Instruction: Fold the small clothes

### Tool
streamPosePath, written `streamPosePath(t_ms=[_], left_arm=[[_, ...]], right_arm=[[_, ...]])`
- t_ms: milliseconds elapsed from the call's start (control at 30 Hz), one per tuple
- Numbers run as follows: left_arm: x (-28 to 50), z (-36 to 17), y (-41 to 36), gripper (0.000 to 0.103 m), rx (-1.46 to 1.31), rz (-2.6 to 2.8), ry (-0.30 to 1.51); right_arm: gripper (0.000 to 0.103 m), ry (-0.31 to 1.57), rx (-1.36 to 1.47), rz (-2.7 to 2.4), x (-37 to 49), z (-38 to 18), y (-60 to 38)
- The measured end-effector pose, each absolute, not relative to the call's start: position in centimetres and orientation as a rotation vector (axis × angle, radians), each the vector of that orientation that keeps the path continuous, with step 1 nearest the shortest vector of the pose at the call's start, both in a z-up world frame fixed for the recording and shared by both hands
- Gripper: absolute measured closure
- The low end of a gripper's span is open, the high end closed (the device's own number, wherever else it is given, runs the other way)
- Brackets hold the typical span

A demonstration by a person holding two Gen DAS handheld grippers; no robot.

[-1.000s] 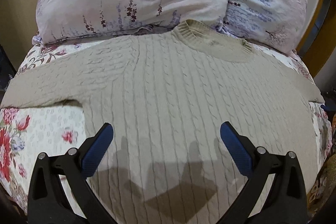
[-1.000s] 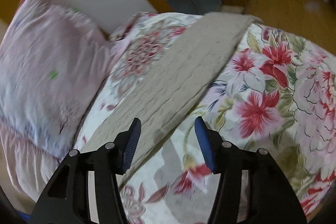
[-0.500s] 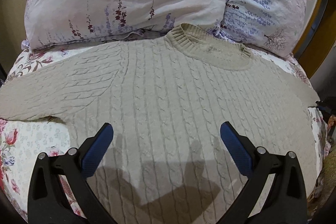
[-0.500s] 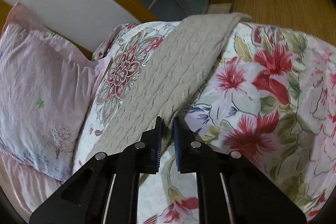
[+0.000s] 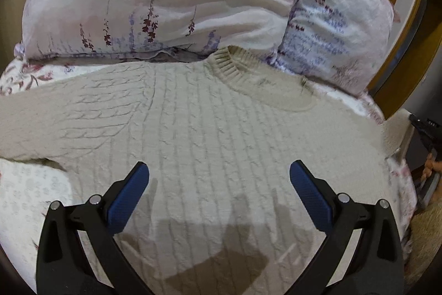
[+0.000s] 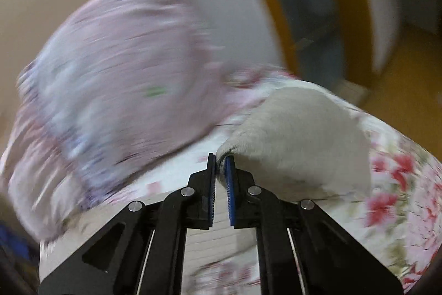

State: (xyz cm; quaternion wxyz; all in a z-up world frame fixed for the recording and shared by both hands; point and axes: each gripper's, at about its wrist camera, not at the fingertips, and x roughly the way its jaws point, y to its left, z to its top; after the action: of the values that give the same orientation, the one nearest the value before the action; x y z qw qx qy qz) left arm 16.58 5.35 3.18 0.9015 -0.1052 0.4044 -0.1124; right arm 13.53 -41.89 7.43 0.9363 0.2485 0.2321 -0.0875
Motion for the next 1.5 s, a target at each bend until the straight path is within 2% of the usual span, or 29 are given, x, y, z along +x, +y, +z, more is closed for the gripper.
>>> streamPosePath(t_ms=[133, 267, 467, 500, 567, 600, 667, 900, 967, 1000, 1033, 1233, 1300, 1367, 1400, 1433, 1500], left_arm=[[15.8, 3.8, 5.3, 0.002, -0.229, -0.234, 0.737], [15.5, 4.3, 4.8, 0.002, -0.228, -0.244, 0.717], [16.1, 3.6, 5.4, 0.002, -0.303, -0.292, 0.787], [16.2, 3.6, 5.6, 0.002, -0.319, -0.297, 0.798], [16.4, 3.4, 6.0, 0.002, -0.349, -0.308, 0.815], [16.5, 3.3, 6.1, 0.002, -0.365, -0.314, 0.825], [16.8, 3.0, 6.5, 0.002, -0.410, -0.332, 0.848], [17.0, 2.4, 7.8, 0.002, -0.528, -0.382, 0.882], [16.9, 2.4, 8.1, 0.002, -0.553, -0.393, 0.880], [16.9, 2.5, 8.3, 0.002, -0.565, -0.400, 0.878], [16.9, 2.5, 8.6, 0.002, -0.582, -0.408, 0.874], [16.9, 3.0, 9.4, 0.002, -0.663, -0.457, 0.847], [17.0, 3.0, 9.4, 0.002, -0.687, -0.472, 0.847], [17.1, 2.9, 9.4, 0.002, -0.716, -0.484, 0.857], [17.1, 2.8, 9.3, 0.003, -0.726, -0.488, 0.864], [17.3, 2.6, 9.3, 0.004, -0.738, -0.495, 0.878], [17.5, 2.3, 9.1, 0.006, -0.759, -0.495, 0.898]], right_arm=[[0.095, 0.536, 0.417, 0.082, 13.9, 6.6, -32.6], [0.095, 0.737, 0.339, 0.256, 16.3, 2.1, -24.8], [0.095, 0.871, 0.403, 0.275, 16.9, -2.2, -23.7], [0.093, 0.869, 0.431, 0.276, 16.7, -2.1, -24.2], [0.075, 0.870, 0.512, 0.278, 16.7, -1.9, -25.6], [0.062, 0.862, 0.559, 0.270, 16.8, -1.8, -26.6], [0.058, 0.848, 0.653, 0.233, 16.7, -1.6, -28.6], [0.058, 0.819, 0.895, 0.053, 17.2, -2.2, -33.0], [0.069, 0.813, 0.872, -0.028, 17.6, -2.1, -33.3], [0.083, 0.812, 0.837, -0.061, 17.9, -1.9, -33.3], [0.090, 0.793, 0.767, -0.096, 18.2, -1.0, -32.8], [0.093, 0.628, 0.461, 0.061, 18.8, 5.1, -25.2], [0.092, 0.651, 0.377, 0.218, 19.5, 5.8, -21.1], [0.077, 0.746, 0.292, 0.383, 20.3, 5.0, -16.6], [0.058, 0.798, 0.254, 0.447, 20.4, 4.2, -14.7], [0.051, 0.843, 0.210, 0.496, 20.3, 3.3, -12.8], [0.050, 0.860, 0.188, 0.524, 19.9, 2.3, -11.9]])
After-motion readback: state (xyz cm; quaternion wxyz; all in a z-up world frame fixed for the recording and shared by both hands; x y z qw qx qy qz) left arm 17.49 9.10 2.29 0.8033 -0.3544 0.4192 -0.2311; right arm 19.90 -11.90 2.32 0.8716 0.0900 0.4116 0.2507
